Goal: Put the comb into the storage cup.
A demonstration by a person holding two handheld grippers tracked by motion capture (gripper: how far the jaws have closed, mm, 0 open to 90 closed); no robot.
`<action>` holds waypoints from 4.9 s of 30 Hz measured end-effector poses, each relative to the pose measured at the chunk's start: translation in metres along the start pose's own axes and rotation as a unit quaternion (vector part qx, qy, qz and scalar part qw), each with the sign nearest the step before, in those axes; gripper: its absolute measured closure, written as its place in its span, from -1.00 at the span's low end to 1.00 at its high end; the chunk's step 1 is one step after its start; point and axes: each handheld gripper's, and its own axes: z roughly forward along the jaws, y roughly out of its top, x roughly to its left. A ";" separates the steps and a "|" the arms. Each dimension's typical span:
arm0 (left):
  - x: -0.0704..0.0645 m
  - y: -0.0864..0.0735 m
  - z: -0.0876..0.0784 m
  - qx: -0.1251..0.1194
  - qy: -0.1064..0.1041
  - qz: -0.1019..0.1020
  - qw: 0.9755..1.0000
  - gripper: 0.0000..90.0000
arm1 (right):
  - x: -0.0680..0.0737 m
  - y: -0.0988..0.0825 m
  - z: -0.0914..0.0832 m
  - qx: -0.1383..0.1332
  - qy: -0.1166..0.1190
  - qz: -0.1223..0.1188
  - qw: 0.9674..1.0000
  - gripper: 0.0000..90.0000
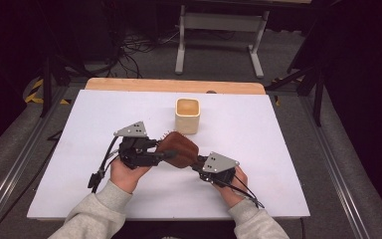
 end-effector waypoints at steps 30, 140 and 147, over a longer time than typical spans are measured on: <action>-0.017 0.061 -0.025 0.009 0.028 0.058 0.998 0.23 | -0.020 -0.001 -0.026 -0.074 0.002 0.071 0.995 -0.51; 0.049 0.119 0.006 -0.014 0.194 0.041 0.980 0.22 | -0.039 -0.015 -0.045 -0.103 0.007 0.135 0.985 -0.98; 0.053 0.115 0.015 -0.008 0.197 0.034 0.980 0.22 | -0.039 -0.015 -0.046 -0.103 0.007 0.134 0.986 -0.97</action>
